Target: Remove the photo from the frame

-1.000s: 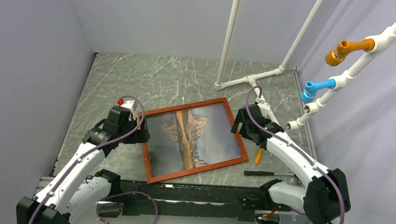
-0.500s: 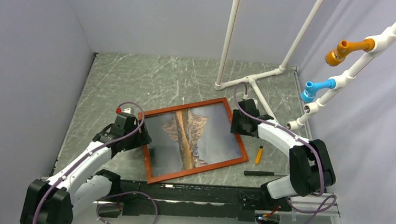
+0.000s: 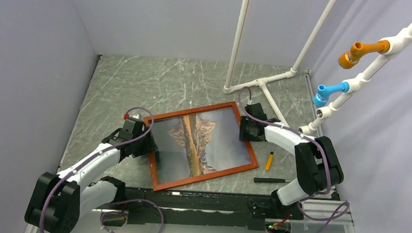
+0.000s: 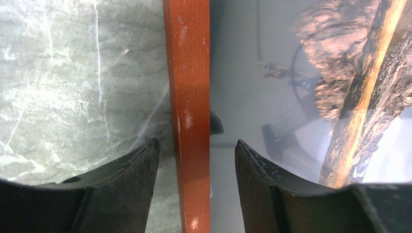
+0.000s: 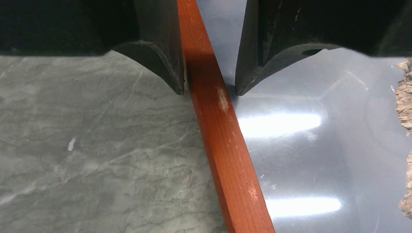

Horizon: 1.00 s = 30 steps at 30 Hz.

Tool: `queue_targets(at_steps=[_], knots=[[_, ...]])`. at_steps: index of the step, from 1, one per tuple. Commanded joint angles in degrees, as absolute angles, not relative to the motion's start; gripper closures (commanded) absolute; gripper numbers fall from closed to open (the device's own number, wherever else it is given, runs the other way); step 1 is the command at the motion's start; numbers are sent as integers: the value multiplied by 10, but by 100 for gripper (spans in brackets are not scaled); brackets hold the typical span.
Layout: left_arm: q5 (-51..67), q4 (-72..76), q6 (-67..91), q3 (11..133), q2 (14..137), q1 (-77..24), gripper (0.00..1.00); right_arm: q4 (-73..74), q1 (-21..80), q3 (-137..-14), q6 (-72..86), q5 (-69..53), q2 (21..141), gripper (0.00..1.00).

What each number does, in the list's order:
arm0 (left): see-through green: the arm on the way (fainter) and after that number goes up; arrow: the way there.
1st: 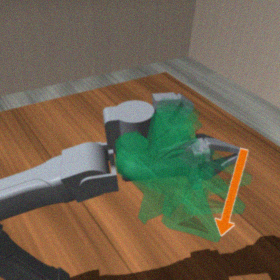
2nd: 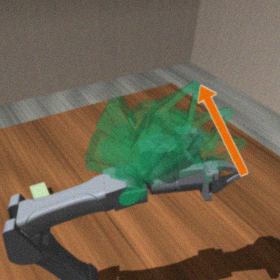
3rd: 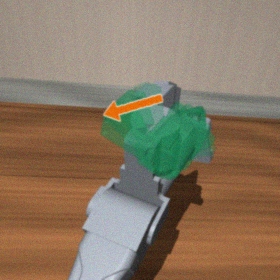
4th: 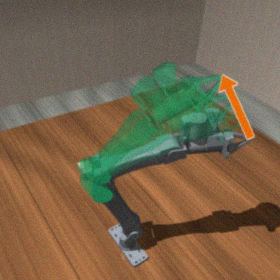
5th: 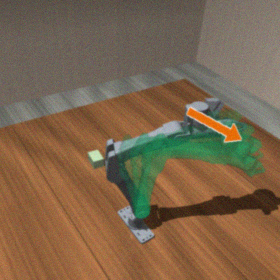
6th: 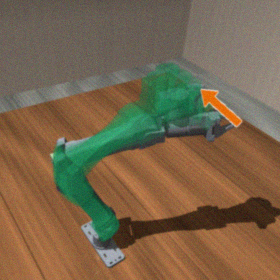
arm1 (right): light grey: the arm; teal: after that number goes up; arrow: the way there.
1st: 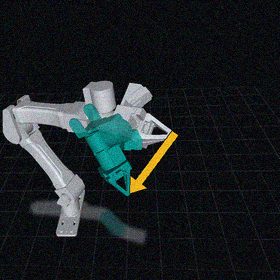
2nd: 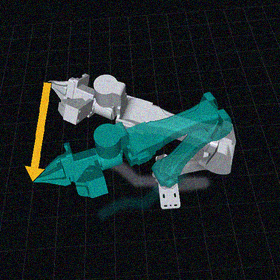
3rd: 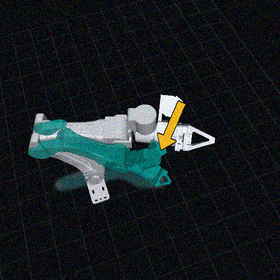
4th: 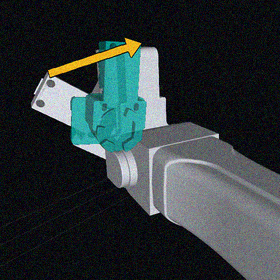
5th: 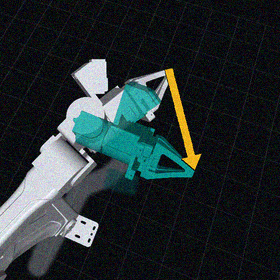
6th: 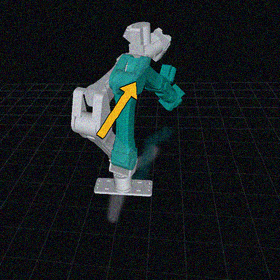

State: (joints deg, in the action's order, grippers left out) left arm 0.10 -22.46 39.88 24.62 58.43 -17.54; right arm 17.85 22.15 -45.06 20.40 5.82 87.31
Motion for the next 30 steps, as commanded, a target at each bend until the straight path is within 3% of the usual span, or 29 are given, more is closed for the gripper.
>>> queue_targets(at_steps=[1,4,17,24,30], knots=[[25,-192,392,246,599,-173,41,170,220,-484,187,47,886,56],[29,-192,387,247,603,-173,45,166,221,-487,178,43,886,61],[44,-221,369,269,585,-173,79,197,257,-507,166,86,853,82],[42,-255,363,291,544,-173,84,241,278,-537,165,122,827,95],[44,-289,354,320,517,-173,91,271,281,-559,163,126,807,100]])
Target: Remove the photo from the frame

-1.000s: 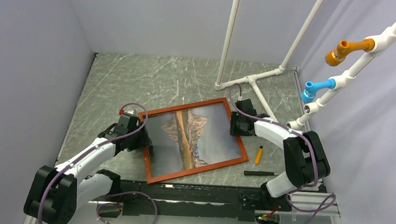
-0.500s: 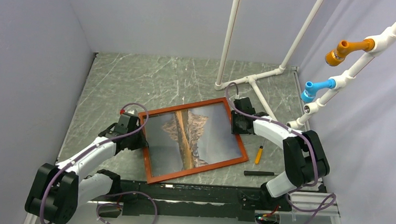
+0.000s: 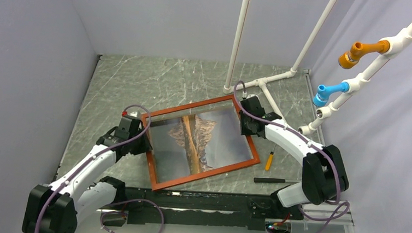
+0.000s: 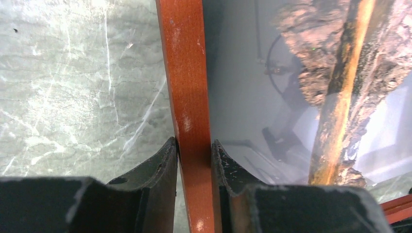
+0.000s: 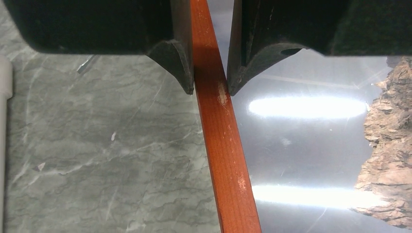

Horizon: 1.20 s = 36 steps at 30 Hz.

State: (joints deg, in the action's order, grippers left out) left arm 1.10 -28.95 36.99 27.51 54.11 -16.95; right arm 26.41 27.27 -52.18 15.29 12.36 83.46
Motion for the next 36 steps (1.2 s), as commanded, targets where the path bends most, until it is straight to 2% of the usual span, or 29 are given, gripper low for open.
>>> queue_targets(at_steps=[1,6,9,12,18,22,26,36], knots=[[44,-295,352,326,514,-173,91,275,283,-562,162,126,804,100],[30,-333,339,359,498,-173,94,287,313,-586,165,127,790,100],[-8,-376,320,398,498,-171,100,267,350,-604,169,124,788,100],[-49,-417,288,453,520,-150,100,233,379,-632,176,118,810,100],[-60,-397,230,528,603,-25,100,198,392,-728,196,96,913,100],[-98,-367,211,570,681,32,100,166,392,-793,205,90,986,100],[-84,-343,211,634,757,90,100,156,392,-896,206,71,1073,100],[-25,-299,227,775,959,157,100,128,387,-1153,196,59,1300,100]])
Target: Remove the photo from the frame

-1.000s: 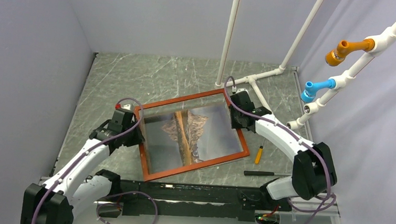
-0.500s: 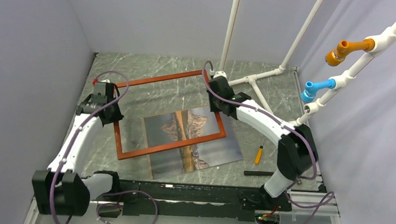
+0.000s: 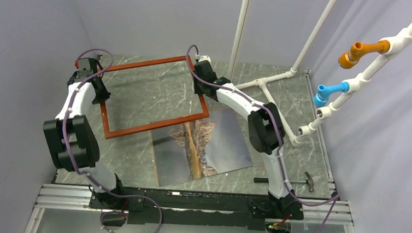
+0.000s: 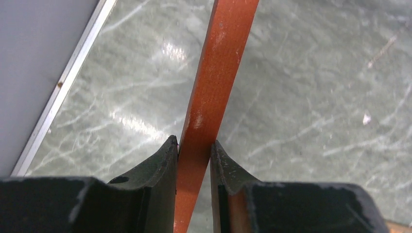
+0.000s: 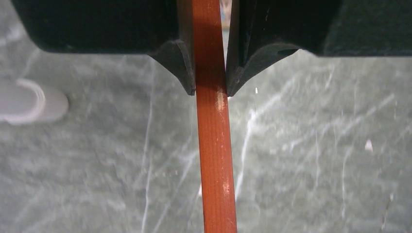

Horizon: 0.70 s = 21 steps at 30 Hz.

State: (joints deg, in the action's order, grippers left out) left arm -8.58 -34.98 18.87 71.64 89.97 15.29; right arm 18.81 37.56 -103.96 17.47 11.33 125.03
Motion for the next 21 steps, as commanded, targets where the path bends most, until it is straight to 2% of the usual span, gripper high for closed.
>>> queue_targets(at_steps=[1,5,10,21], knots=[[-20,-305,228,795,985,160,100,131,385,-1180,195,59,1320,100],[-7,-325,236,875,1067,172,100,92,378,-1229,189,44,1373,100],[-5,-322,252,918,1132,184,100,67,361,-1288,190,35,1435,100],[16,-336,229,1015,1224,201,100,18,349,-1308,209,7,1483,100]])
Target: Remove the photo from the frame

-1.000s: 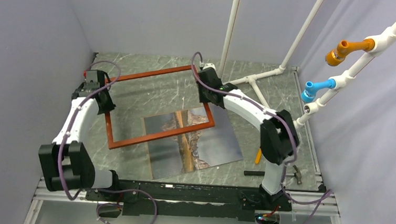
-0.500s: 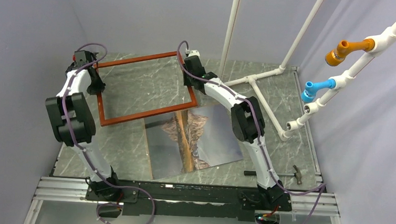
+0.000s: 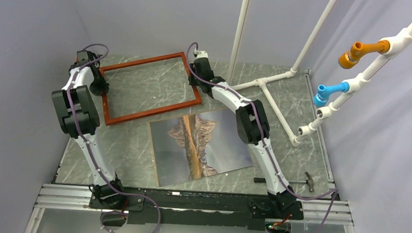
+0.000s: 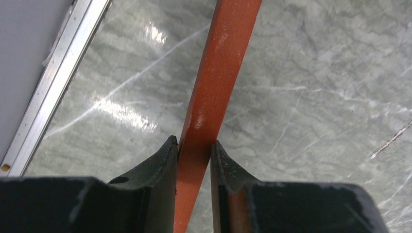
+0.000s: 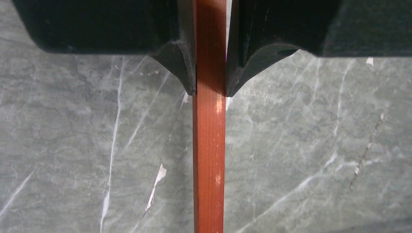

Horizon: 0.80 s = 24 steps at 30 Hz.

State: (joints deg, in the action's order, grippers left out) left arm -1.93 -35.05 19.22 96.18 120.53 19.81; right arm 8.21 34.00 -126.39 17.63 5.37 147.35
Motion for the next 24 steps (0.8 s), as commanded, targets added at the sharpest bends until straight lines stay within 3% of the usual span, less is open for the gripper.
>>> queue_targets(at_steps=[1,4,7,10,12,16,21,24], knots=[[25,-333,229,1019,1229,201,100,23,348,-1317,212,5,1491,100],[25,-325,234,1024,1234,202,98,28,349,-1319,212,8,1498,100],[49,-328,241,1034,1241,208,79,20,349,-1307,212,19,1495,99],[43,-336,239,1047,1241,213,41,54,346,-1334,205,23,1507,67],[6,-368,219,1080,1237,213,31,80,347,-1348,194,29,1505,47],[-38,-384,195,1079,1178,212,20,116,346,-1325,174,45,1457,30],[-22,-365,197,980,1042,195,19,200,347,-1259,168,62,1355,20],[67,-338,214,882,953,172,21,230,349,-1161,173,44,1253,16]])
